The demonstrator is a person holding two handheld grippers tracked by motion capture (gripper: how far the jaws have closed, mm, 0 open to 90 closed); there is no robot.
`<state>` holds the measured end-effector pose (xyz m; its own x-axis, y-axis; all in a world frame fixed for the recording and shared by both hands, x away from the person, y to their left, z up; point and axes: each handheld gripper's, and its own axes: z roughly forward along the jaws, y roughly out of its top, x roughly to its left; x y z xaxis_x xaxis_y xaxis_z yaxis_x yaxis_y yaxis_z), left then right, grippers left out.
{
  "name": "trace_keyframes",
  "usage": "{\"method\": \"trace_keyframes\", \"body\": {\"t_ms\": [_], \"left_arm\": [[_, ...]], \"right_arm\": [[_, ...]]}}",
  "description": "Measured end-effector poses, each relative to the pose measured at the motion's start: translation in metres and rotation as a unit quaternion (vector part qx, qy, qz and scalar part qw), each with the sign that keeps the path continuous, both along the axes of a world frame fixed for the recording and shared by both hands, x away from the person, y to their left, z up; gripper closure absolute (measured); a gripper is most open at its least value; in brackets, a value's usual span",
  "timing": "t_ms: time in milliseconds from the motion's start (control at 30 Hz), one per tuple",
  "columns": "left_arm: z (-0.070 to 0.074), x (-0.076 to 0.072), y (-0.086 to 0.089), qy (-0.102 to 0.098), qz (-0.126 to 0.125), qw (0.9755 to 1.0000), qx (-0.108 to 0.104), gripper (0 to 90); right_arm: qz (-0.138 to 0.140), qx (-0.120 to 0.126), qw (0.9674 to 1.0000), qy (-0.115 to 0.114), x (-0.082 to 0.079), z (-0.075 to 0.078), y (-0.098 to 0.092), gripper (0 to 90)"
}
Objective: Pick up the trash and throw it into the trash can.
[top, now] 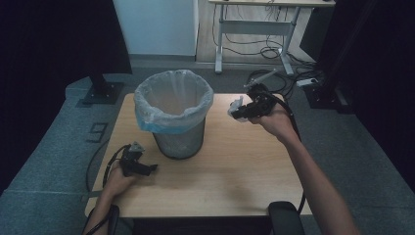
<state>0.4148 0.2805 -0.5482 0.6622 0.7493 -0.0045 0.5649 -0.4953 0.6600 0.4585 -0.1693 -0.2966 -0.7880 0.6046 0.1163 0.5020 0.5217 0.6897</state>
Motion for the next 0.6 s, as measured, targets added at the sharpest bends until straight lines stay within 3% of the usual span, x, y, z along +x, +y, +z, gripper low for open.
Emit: {"method": "trace_keyframes", "body": {"t_ms": [400, 600], "left_arm": [[0.0, 0.0, 0.0, 0.0, -0.001, 1.0, 0.0, 0.0], [0.0, 0.0, 0.0, 0.0, -0.002, 1.0, 0.0, 0.0]], "right_arm": [[0.015, -0.004, 0.9999, 0.004, 0.018, 0.027, 0.022, 68.6], [0.025, -0.008, 0.9996, 0.004, 0.028, 0.039, 0.043, 68.6]]}}
